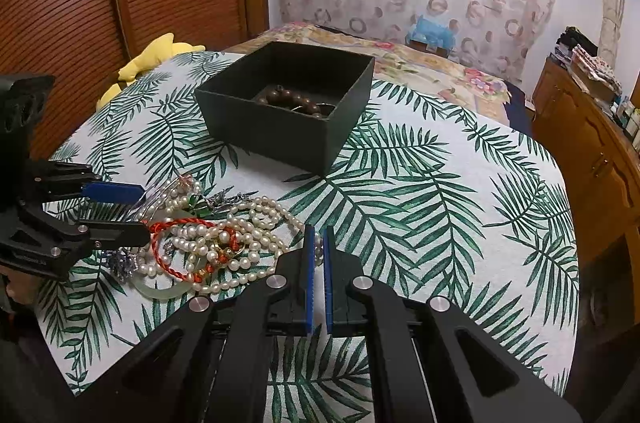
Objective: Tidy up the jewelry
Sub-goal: 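Grasp the silver hairpins with the left tool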
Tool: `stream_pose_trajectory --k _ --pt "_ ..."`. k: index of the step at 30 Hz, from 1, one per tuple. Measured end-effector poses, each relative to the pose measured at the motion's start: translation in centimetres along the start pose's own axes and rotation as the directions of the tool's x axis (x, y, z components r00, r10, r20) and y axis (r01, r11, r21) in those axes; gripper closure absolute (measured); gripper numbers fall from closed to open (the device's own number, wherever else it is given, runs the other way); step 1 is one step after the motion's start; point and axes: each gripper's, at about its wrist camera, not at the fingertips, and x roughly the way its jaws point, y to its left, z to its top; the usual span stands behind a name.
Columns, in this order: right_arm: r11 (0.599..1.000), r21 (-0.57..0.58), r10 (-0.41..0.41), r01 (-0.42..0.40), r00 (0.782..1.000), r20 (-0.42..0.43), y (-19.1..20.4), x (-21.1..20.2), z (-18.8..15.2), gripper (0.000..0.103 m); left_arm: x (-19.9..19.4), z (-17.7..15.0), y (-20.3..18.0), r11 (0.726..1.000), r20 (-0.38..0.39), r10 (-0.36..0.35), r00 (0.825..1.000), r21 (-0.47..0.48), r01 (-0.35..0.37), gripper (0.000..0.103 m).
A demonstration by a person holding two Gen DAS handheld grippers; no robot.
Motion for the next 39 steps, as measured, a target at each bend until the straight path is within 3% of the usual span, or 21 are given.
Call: stream_pose_trajectory --k 4,8,11,21,28,39 --pt "1.000 0.001 0.002 -0.002 1.000 0.002 0.1 0.0 0.1 0.098 0.0 -0.1 -0.1 1.000 0.003 -0.010 1.000 -0.013 0.010 0.059" --pt "1.000 0.001 0.003 -0.003 1.000 0.003 0.2 0.0 0.1 0.098 -0.5 -0.1 0.0 1.000 0.018 -0.005 1.000 -0.022 0.005 0.071" --pt "1.000 -0.001 0.006 -0.006 1.000 0.005 0.4 -0.1 0.1 0.098 -1.1 0.1 0.3 0.999 0.041 -0.014 0.999 -0.033 0.016 0.094" --pt "1.000 -0.005 0.007 -0.007 1.000 0.019 0.6 -0.6 0.4 0.098 -3.2 0.3 -0.5 0.998 0.103 -0.054 0.993 -0.011 0.056 0.102" --pt "1.000 -0.010 -0.003 0.004 0.996 0.087 0.7 -2.6 2.1 0.098 -5.3 0.9 -1.2 0.999 0.165 -0.016 0.986 0.031 0.012 0.102" --pt "0.998 -0.038 -0.039 0.047 0.983 0.181 1.1 -6.0 6.0 0.098 -6.5 2.5 -0.6 0.998 0.202 0.032 0.979 0.048 -0.043 0.102"
